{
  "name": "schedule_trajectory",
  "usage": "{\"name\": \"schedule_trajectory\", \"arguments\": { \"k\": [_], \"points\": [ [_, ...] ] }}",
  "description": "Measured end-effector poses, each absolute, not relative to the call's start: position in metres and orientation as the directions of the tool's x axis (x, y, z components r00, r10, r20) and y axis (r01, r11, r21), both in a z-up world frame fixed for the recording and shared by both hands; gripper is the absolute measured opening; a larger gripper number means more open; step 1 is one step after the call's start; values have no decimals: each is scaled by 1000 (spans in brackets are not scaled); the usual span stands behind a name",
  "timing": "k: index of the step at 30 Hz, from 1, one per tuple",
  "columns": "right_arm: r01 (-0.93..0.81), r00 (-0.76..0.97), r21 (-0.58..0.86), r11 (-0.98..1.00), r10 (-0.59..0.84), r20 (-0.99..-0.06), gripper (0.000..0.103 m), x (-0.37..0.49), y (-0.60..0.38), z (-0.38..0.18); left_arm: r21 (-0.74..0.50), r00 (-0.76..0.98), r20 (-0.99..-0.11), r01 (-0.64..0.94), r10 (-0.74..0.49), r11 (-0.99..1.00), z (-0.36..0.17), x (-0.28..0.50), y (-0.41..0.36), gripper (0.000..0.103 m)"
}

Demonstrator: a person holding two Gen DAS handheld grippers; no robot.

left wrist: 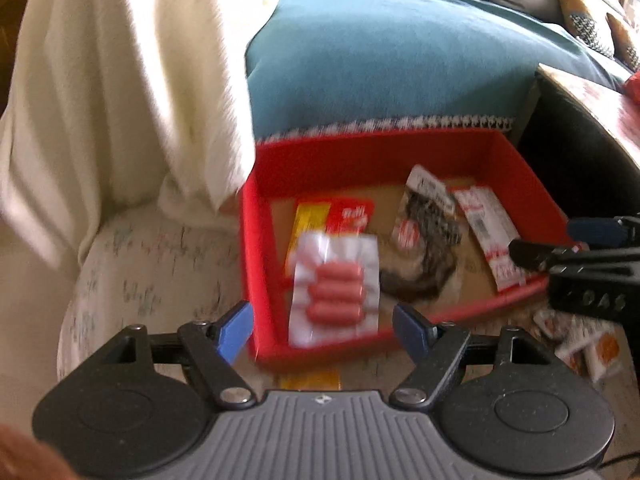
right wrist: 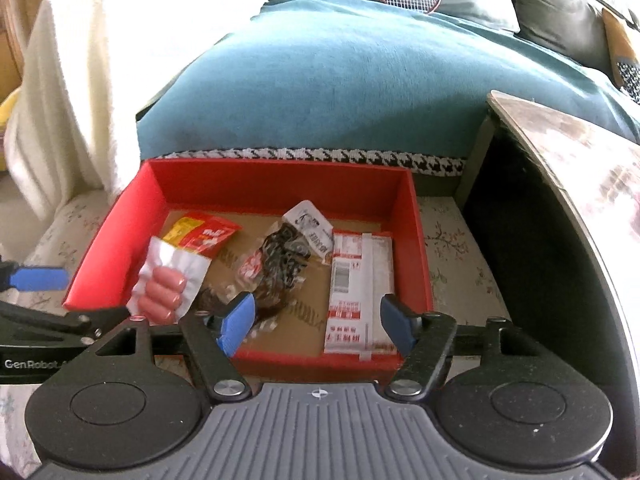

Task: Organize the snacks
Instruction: 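Grasp the orange cartoon stick snack with the left tool while the right tool grasps the brown-red foil packet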

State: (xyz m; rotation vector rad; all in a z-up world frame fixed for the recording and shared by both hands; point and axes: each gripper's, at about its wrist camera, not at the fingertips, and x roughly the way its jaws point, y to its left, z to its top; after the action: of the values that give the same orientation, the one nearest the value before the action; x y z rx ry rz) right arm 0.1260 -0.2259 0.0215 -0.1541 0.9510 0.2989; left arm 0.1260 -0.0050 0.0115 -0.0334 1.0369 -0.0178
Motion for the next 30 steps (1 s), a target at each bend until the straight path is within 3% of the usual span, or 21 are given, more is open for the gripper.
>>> {"name": "schedule_trajectory", "arguments": {
  "k": [8, 16, 18, 22, 30],
  "points": [
    [-344, 543, 18, 939, 215, -812, 79, 85, -237, 31, -120, 380, -921, -64, -87, 991, -25, 85, 3, 71],
    [-356, 528, 37, 934, 234, -816, 79, 55, -252, 32, -53, 327, -945, -99, -18, 994, -57, 83, -9, 69],
    [-354, 531, 41, 934, 237, -813, 79, 51, -255, 34, -23, 338, -941, -101, 12, 995, -58, 80, -14, 63],
    [-351, 531, 48, 935, 241, -812, 79, 44, -264, 35, -45, 359, -933, -58, -21, 997, -51, 68, -16, 32],
    [-369, 474, 74, 926, 256, -843, 78, 17, -269, 24, -76, 310, -948, 7, -74, 997, -48, 32, -10, 26]
  ]
}}
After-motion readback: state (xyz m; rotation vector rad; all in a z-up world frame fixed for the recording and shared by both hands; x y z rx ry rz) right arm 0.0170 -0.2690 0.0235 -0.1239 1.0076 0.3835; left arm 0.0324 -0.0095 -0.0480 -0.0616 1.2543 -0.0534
